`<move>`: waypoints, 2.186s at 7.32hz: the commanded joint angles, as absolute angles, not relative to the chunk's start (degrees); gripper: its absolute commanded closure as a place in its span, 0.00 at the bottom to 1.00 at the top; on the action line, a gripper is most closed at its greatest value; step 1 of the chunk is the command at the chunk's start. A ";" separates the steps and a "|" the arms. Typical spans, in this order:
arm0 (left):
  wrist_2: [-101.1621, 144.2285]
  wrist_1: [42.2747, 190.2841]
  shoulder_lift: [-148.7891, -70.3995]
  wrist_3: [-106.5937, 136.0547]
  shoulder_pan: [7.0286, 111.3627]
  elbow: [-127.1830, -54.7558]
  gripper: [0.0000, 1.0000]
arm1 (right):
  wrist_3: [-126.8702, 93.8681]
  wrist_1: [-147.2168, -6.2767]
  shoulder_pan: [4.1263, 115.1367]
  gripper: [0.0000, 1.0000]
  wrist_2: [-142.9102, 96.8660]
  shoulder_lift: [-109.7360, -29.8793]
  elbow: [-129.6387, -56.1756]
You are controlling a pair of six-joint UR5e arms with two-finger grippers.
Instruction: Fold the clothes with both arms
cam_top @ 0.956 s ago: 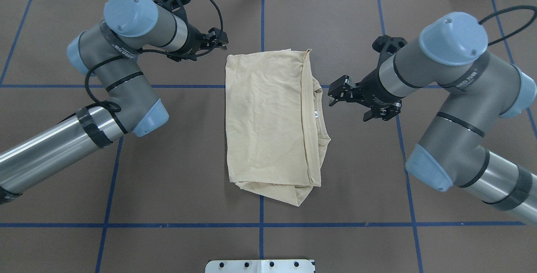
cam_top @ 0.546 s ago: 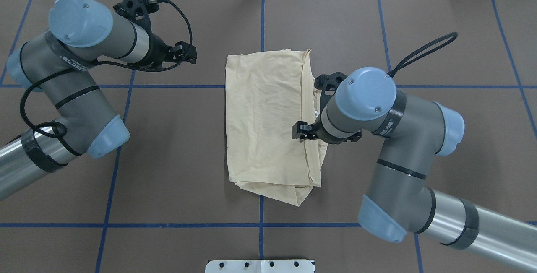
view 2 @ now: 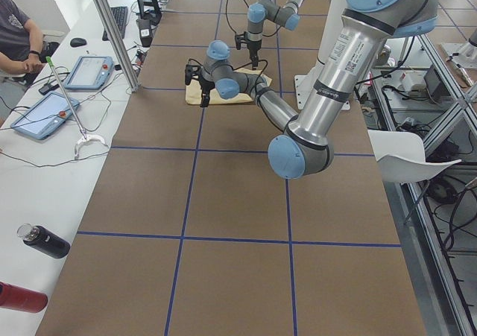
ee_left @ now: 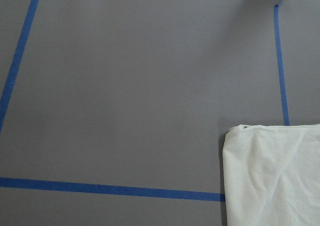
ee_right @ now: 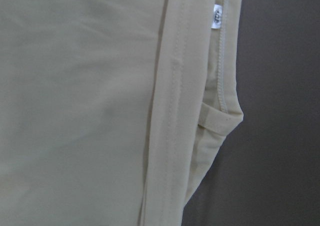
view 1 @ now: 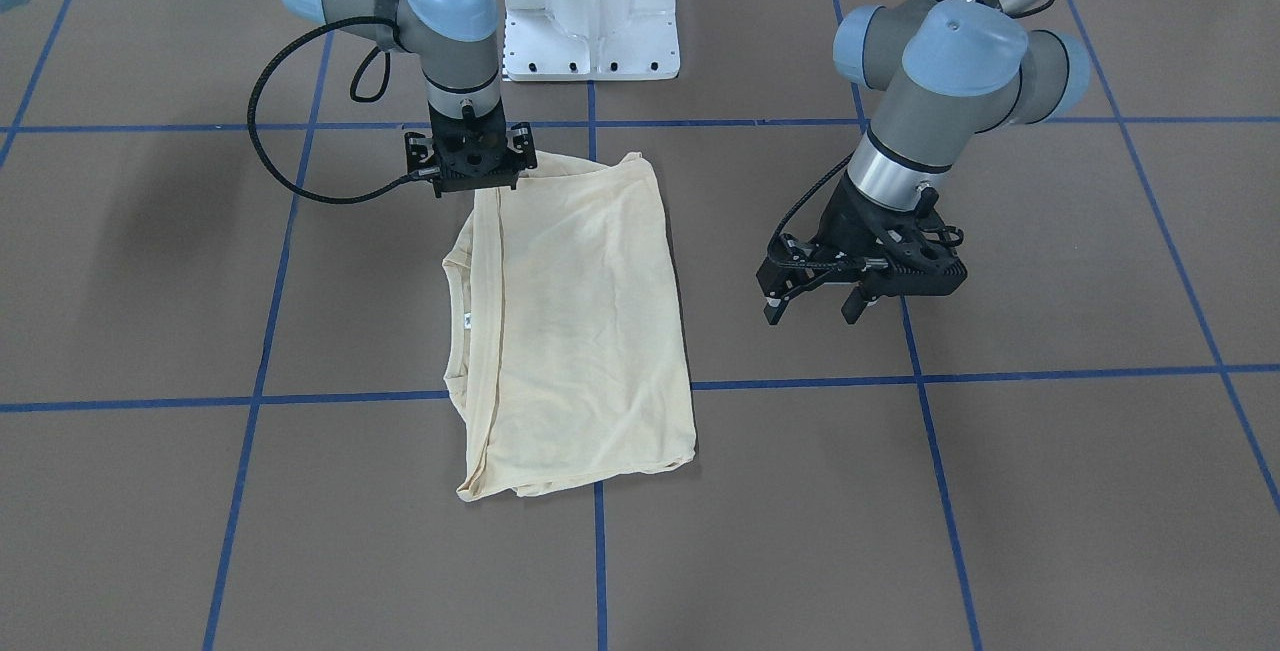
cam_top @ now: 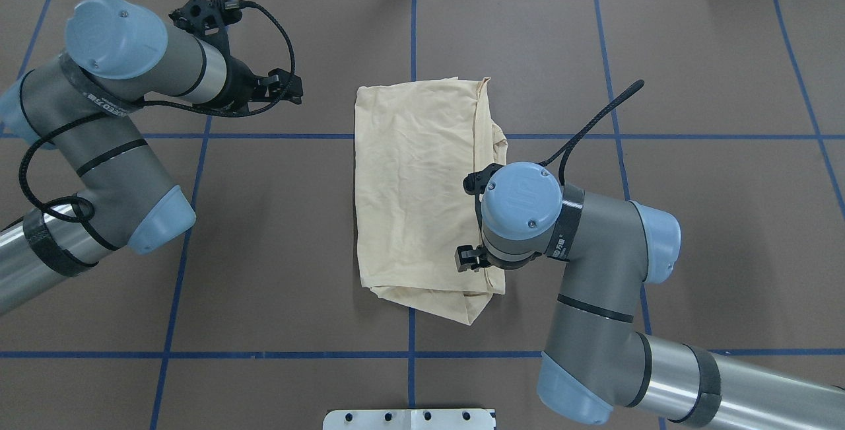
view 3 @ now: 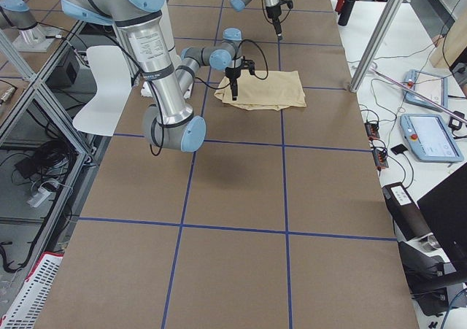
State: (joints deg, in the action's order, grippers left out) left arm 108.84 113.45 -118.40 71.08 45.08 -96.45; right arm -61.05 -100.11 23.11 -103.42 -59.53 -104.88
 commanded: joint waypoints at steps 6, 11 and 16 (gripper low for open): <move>108.81 113.73 -118.48 70.66 44.91 -96.50 0.00 | -59.06 -100.72 21.54 0.00 -102.66 -59.06 -100.64; 108.81 113.73 -118.83 70.84 44.65 -96.33 0.00 | -58.36 -100.90 21.97 0.00 -102.74 -59.33 -100.37; 108.72 113.64 -119.36 71.54 44.56 -96.68 0.00 | -57.39 -100.90 24.08 0.00 -103.01 -60.47 -101.60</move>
State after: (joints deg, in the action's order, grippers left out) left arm 108.73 113.65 -119.30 71.45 44.56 -96.47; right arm -57.50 -100.92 23.76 -103.18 -60.11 -101.46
